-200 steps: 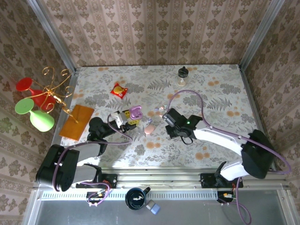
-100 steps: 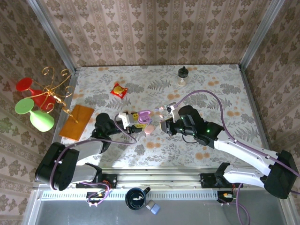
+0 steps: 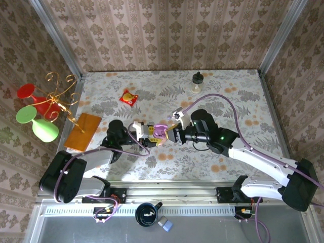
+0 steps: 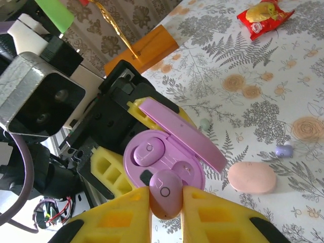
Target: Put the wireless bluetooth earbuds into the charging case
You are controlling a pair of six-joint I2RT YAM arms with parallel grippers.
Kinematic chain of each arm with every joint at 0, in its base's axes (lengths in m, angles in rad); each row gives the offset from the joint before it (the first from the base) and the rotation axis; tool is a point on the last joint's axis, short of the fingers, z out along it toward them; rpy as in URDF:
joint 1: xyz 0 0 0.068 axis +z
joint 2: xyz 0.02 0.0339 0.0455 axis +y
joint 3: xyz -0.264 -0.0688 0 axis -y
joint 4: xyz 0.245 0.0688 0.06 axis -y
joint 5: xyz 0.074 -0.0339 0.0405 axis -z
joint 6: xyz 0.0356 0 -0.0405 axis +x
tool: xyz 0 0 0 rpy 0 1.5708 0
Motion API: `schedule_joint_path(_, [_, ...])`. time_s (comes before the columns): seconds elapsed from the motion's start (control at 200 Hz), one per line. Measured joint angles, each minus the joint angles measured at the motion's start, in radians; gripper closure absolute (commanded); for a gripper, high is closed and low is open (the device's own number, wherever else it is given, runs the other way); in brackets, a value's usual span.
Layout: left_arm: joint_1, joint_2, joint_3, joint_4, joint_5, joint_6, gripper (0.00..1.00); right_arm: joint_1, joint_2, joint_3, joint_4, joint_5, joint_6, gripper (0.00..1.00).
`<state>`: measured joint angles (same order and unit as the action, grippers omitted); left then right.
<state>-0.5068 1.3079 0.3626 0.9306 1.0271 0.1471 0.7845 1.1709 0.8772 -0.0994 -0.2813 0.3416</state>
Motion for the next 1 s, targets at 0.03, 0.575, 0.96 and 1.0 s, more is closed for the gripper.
schedule_joint_path(0.03, [-0.002, 0.0, 0.003, -0.005, 0.001, 0.0, 0.74, 0.001, 0.009, 0.006, 0.001, -0.005, -0.003, 0.79])
schedule_joint_path(0.575, [-0.004, 0.0, 0.007, -0.018, 0.006, 0.0, 0.73, 0.006, 0.074, 0.02, -0.018, -0.011, -0.055, 0.79])
schedule_joint_path(0.96, [-0.002, 0.007, 0.013, -0.022, 0.004, -0.004, 0.73, 0.006, 0.098, 0.054, -0.058, -0.004, -0.079, 0.7])
schedule_joint_path(1.0, [-0.003, 0.007, 0.013, -0.021, 0.003, -0.004, 0.74, 0.006, 0.098, 0.057, -0.061, -0.004, -0.082, 0.69])
